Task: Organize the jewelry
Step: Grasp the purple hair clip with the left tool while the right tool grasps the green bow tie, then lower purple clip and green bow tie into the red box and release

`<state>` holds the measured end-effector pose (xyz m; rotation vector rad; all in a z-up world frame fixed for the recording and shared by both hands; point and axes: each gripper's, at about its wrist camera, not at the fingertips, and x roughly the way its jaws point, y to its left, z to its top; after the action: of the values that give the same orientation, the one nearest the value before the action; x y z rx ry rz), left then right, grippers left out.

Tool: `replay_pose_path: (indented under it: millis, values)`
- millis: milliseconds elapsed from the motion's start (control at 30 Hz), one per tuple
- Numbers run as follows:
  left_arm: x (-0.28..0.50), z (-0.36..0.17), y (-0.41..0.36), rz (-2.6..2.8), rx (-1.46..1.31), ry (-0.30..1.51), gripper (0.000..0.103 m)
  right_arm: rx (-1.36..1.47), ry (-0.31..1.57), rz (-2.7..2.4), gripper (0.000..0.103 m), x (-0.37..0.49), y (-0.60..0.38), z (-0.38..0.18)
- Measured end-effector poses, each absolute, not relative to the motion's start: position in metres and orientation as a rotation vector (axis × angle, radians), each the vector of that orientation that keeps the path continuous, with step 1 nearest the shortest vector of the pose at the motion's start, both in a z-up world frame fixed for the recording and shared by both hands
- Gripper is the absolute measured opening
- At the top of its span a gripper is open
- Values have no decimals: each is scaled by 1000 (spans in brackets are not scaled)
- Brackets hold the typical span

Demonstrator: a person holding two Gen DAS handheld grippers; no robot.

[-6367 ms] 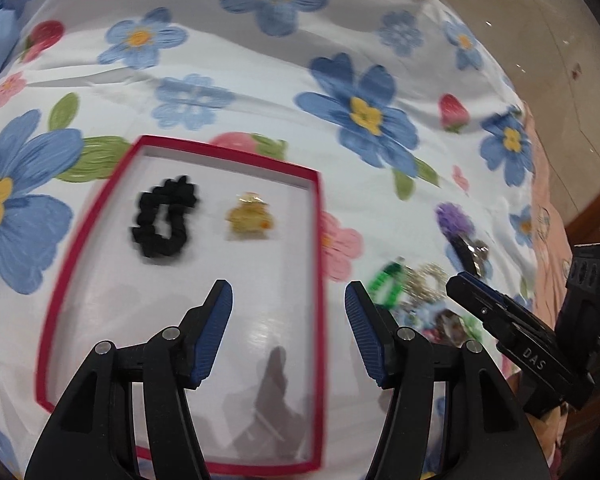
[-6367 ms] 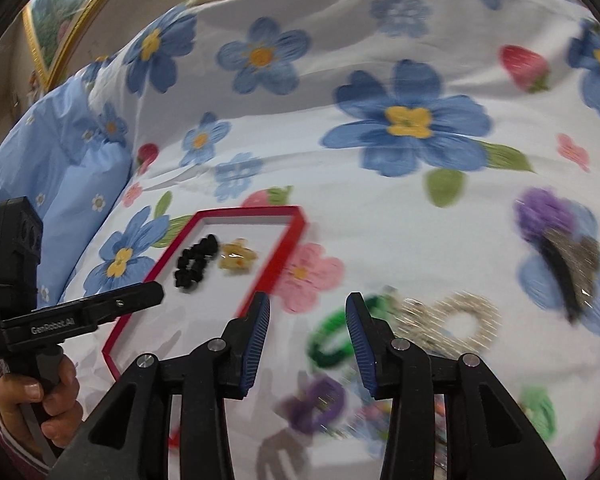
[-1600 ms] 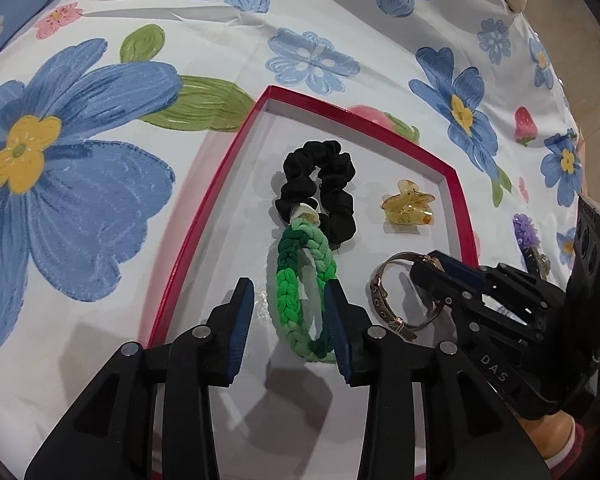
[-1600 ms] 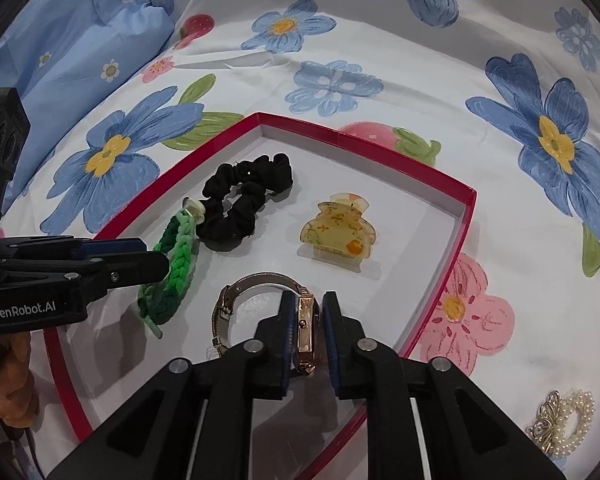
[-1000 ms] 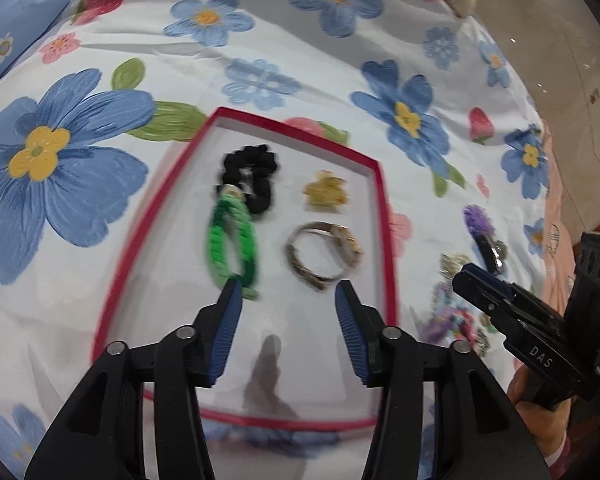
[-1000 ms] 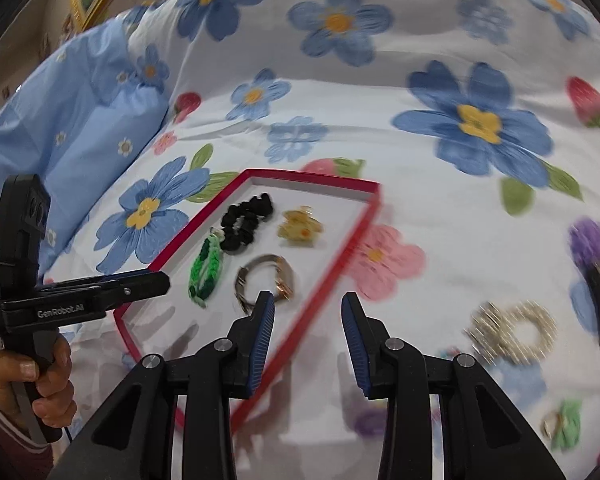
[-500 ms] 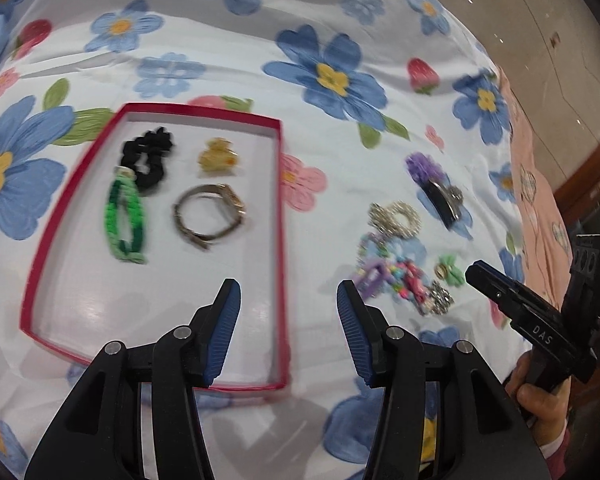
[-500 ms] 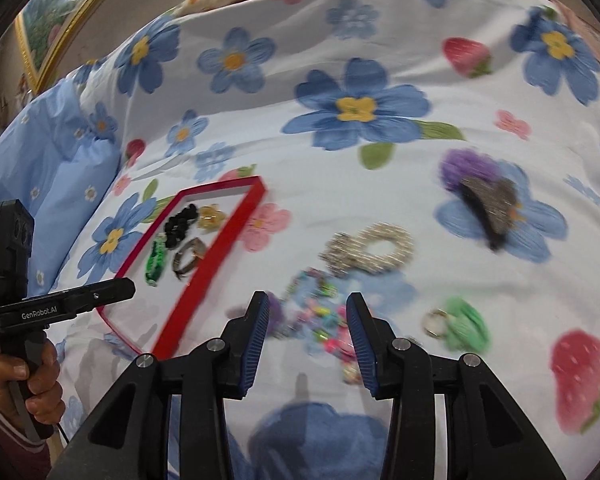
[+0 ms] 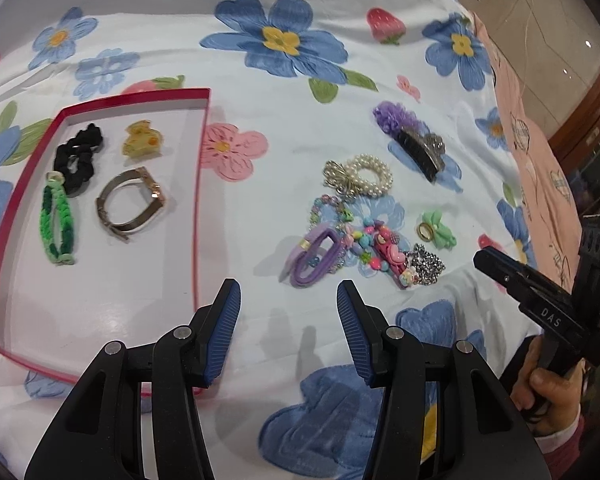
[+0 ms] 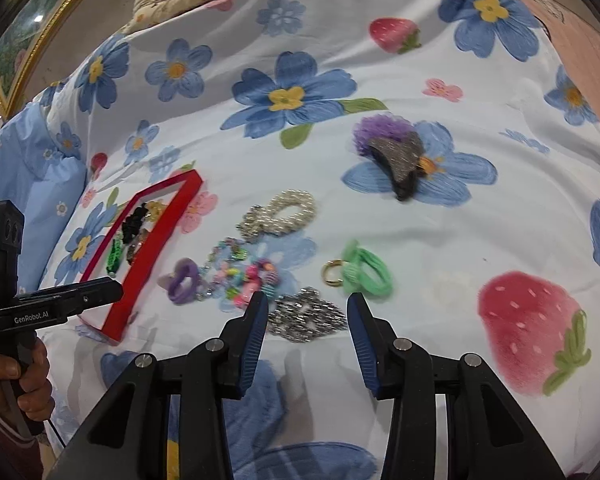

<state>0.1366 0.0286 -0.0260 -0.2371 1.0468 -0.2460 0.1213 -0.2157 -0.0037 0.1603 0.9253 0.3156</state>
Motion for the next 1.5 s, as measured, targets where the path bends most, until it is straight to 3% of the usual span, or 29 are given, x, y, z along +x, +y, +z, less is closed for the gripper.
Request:
replay_pose_path:
  millis: [633, 667, 700, 733, 767, 867, 1500]
  values:
    - [188, -61, -7, -279, -88, 1129, 49, 64, 968, 308, 42, 159, -218, -32]
    - [189, -64, -8, -282, -85, 1136, 47, 59, 976, 308, 41, 161, -218, -35]
    - [189, -67, -10, -291, -85, 1141, 39, 60, 983, 309, 39, 163, -219, -38]
    - [189, -69, -12, -301, -84, 1145, 28, 59, 989, 307, 29, 164, -219, -41]
    - [189, -70, -13, -310, -85, 1147, 25, 54, 997, 301, 19, 164, -219, -44]
    - [187, -69, -16, -335, -94, 1139, 10, 61, 997, 300, 7, 163, -221, -46]
    - [142, -33, 28, -338, -260, 1039, 8, 103, 916, 390, 2, 143, -199, -3]
